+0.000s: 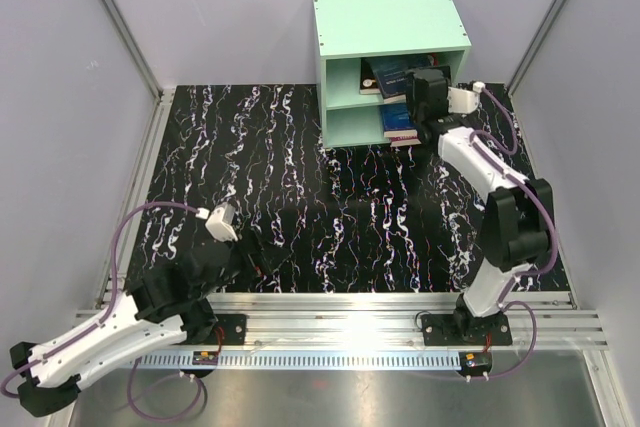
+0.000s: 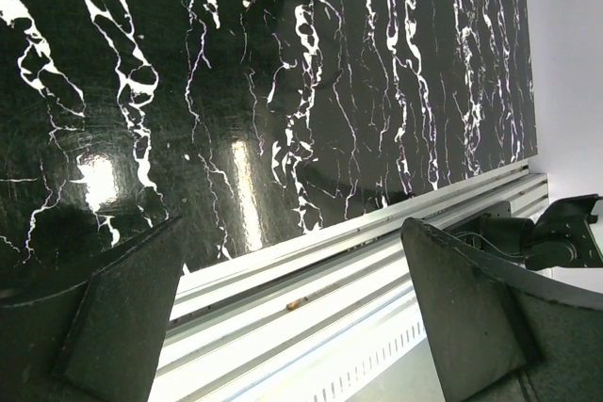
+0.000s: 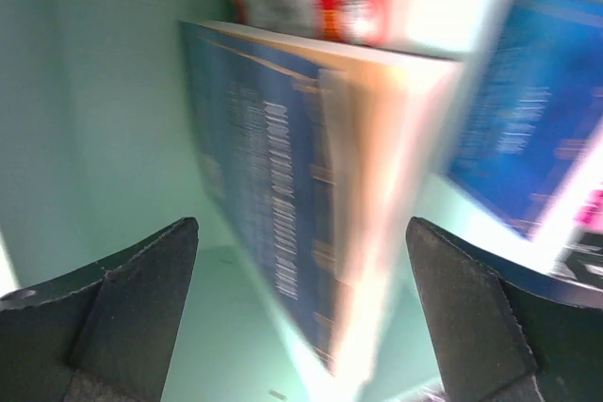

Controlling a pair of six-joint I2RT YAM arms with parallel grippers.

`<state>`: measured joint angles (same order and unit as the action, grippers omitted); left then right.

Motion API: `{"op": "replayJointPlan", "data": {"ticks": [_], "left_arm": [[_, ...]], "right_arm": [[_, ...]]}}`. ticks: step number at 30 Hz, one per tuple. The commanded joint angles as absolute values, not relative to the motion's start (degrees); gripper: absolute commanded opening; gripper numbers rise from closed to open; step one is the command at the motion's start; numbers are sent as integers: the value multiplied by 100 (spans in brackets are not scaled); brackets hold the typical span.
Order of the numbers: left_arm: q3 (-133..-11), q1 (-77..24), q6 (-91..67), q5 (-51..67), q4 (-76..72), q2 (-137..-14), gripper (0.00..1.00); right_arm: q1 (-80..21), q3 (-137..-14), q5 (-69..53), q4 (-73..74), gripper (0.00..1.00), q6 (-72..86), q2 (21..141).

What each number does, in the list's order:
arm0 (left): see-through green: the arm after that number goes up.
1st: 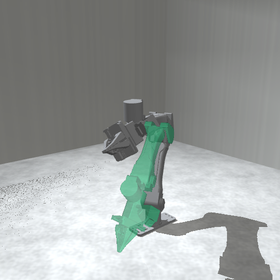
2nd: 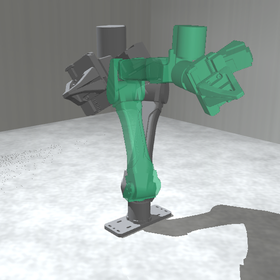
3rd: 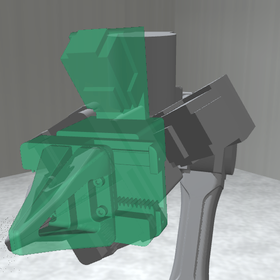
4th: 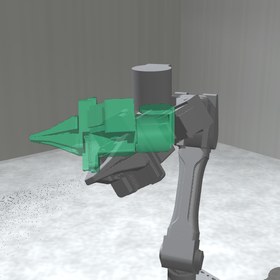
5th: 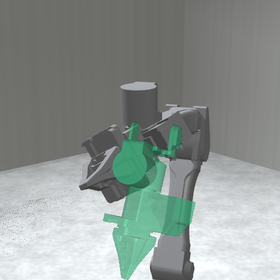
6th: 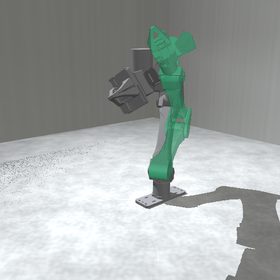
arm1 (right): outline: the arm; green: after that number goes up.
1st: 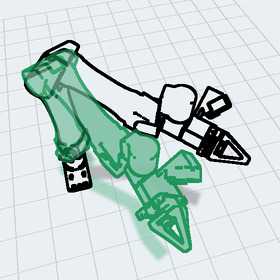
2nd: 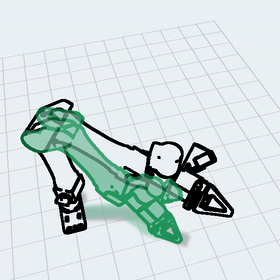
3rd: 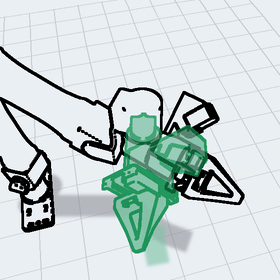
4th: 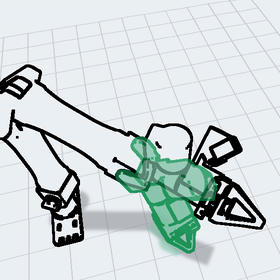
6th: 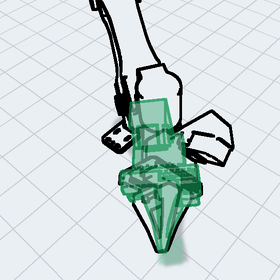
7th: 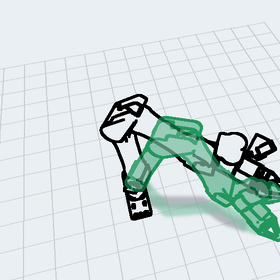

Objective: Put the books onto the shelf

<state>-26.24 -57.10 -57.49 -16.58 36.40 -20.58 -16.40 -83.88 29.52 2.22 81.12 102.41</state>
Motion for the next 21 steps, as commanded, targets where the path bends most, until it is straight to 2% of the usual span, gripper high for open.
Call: {"op": "replayJointPlan", "data": {"ticks": [1,6,10,11,12,13,14,15,16,21], "left_arm": [[-2488,-5695,-5783,-1705,3595,-1925,99],[-2426,-5695,-5897,-1609,3577,-1837,99],[-2382,-5695,-6003,-1582,3586,-1732,99],[-2364,-5695,-6012,-1582,3595,-1697,99],[-2364,-5695,-6020,-1591,3595,-1670,99],[-2364,-5695,-6047,-1591,3603,-1644,99],[-2364,-5695,-6047,-1608,3604,-1617,99],[-2364,-5695,-6056,-1608,3604,-1626,99],[-2382,-5695,-6073,-1608,3612,-1635,99],[-2364,-5695,-6108,-1626,3604,-1661,99]], "right_arm": [[-1687,-7885,3112,325,100,7516,9406],[-1696,-7139,2638,54,100,6744,8589],[-1696,-6637,1648,-508,97,6478,8183],[-1731,-6479,1443,-719,91,6486,8113],[-1758,-6234,1137,-1060,80,6512,8112],[-1784,-6179,1021,-1124,48,6513,8147],[-1819,-6170,889,-1195,21,6478,8295],[-1845,-6257,609,-1291,5,6391,8401],[-1863,-6345,493,-1292,0,6355,8515],[-2188,-7153,316,-1275,0,6091,9359]]}}
